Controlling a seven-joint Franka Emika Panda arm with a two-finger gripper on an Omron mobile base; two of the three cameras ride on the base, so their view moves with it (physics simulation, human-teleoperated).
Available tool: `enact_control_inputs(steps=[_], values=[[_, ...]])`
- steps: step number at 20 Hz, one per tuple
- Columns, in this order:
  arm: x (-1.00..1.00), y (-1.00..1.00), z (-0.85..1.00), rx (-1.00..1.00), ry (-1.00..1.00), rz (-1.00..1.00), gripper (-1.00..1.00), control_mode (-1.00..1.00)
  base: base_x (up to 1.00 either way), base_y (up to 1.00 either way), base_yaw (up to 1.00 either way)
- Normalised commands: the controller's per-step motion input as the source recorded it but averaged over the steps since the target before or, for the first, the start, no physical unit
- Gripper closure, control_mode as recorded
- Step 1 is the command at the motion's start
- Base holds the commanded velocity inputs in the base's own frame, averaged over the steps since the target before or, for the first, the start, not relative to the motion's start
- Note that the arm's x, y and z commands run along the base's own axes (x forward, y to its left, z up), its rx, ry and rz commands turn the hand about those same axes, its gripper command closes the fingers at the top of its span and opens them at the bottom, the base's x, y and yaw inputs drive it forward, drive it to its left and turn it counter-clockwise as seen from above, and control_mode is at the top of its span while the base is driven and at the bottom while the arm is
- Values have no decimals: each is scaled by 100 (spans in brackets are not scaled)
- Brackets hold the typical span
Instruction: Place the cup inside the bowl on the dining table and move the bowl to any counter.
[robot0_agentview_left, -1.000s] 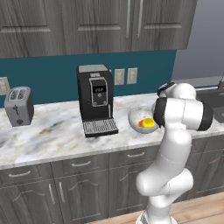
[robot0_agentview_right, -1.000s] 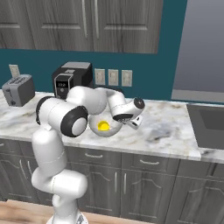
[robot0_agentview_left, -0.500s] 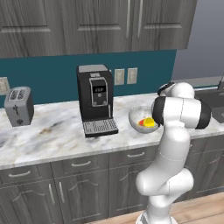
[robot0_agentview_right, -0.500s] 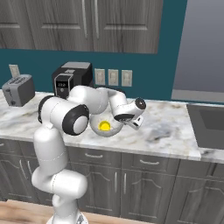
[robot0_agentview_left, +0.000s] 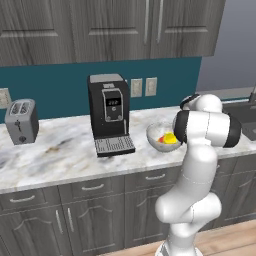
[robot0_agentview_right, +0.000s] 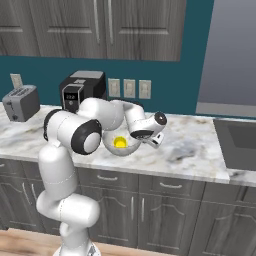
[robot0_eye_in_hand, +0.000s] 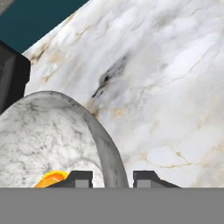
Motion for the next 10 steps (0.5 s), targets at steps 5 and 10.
enact_control_inputs(steps=[5,10], values=[[0,0,0,0,-1,0,-100,-100,0,0,0],[-11,-5,17,0,-1,0,-100,-100,0,0,0]])
